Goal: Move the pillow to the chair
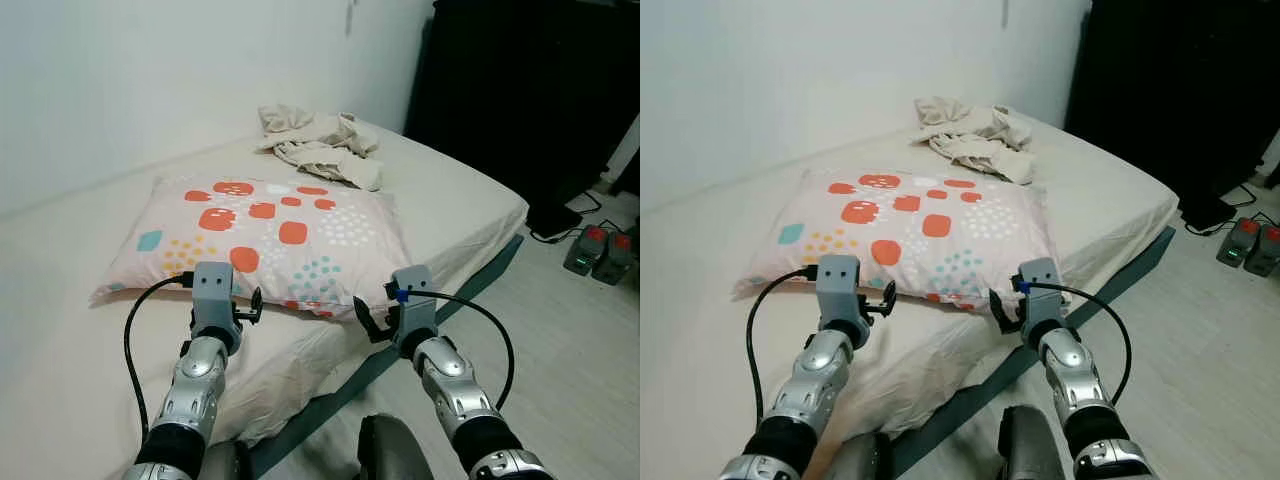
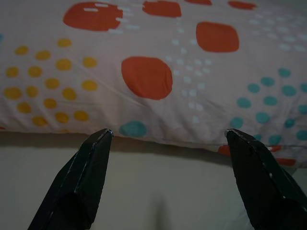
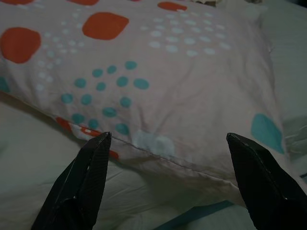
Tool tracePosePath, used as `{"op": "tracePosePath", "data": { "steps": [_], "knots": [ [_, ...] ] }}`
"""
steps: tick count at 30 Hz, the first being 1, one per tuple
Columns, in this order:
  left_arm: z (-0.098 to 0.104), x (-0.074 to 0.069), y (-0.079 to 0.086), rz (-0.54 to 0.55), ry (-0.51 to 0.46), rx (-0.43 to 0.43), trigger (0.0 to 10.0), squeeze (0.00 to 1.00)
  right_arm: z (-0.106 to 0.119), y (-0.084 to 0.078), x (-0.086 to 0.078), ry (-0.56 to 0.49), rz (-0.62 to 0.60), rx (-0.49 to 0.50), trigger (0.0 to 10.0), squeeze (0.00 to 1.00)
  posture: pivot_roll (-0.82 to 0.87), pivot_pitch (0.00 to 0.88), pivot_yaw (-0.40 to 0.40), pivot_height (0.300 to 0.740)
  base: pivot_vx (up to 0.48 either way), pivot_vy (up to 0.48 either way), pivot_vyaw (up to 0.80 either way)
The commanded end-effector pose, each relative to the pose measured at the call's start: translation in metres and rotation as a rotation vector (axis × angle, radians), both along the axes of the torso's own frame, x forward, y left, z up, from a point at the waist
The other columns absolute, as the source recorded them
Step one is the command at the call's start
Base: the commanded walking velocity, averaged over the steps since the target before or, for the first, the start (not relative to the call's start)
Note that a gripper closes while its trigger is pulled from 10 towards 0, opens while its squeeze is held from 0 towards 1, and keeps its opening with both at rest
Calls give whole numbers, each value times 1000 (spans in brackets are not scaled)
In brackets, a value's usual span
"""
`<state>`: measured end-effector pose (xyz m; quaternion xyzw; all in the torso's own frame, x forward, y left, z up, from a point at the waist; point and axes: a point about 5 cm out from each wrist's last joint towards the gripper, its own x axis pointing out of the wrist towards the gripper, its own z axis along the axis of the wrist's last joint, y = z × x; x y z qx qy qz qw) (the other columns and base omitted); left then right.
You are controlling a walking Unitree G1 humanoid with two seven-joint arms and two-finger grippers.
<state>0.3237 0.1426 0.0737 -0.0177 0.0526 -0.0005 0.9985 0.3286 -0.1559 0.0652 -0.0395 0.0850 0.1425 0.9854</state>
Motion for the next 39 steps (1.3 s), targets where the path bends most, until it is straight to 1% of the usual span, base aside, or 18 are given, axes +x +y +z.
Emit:
{"op": "tracePosePath", "data": {
  "steps": [1, 6, 12, 15, 17, 18, 19, 20, 25, 27, 28, 30, 34, 39],
  "knots": [
    [-3, -2, 4, 8, 21, 23, 10000, 0, 2, 1, 0, -14, -1, 18, 10000, 0, -77, 94, 1, 582, 0, 0, 0],
    [-5, -2, 8, 22, 37, 44, 10000, 0, 4, 1, 1, -25, -3, 18, 10000, 0, -74, 89, 5, 582, 0, 0, 0],
    [-3, 0, 11, 14, 29, 52, 10000, 0, 6, 1, 1, -38, 4, 23, 10000, 0, -68, 88, 6, 582, 0, 0, 0],
    [-2, 0, 13, 10, 30, 62, 10000, 0, 5, -1, 1, -39, -5, 31, 10000, 0, -65, 94, 13, 572, 0, 0, 0],
    [-1, 1, 15, 7, 36, 71, 10000, 0, 8, -5, 3, -49, -13, 43, 10000, 0, -53, 126, 27, 557, 0, 0, 0],
    [-1, 2, 15, 7, 36, 72, 10000, 0, 10, -6, 3, -56, -17, 50, 10000, 0, -53, 126, 27, 553, 0, 0, 0],
    [-1, 2, 15, 7, 36, 72, 10000, 0, 10, -6, 3, -56, -17, 50, 10000, 0, -53, 126, 27, 553, 0, 0, 0],
    [1, 4, 15, -14, 38, 85, 10000, 0, 13, -10, 5, -62, -19, 37, 10000, 0, -47, 160, 43, 553, 0, 0, 0],
    [6, 8, 15, -52, 37, 106, 10000, 0, 18, -16, 8, -73, -24, 28, 10000, 0, -43, 190, 62, 553, 0, 0, 0],
    [10, 12, 16, -72, 39, 124, 10000, 0, 22, -20, 11, -87, -32, 21, 10000, 0, -46, 210, 87, 553, 0, 0, 0],
    [10, 12, 16, -72, 39, 124, 10000, 0, 22, -20, 11, -87, -32, 21, 10000, 0, -46, 210, 87, 553, 0, 0, 0],
    [14, 19, 20, -86, 51, 149, 10000, 0, 28, -28, 14, -103, -53, 9, 10000, 0, -50, 215, 109, 553, 0, 0, 0],
    [16, 20, 18, -97, 51, 140, 10000, 0, 30, -32, 13, -114, -69, 16, 10000, 0, -53, 212, 116, 553, 0, 0, 0],
    [16, 22, 13, -108, 59, 115, 10000, 0, 26, -32, 9, -111, -76, 26, 10000, 0, -57, 223, 124, 553, 0, 0, 0]
  ]
}}
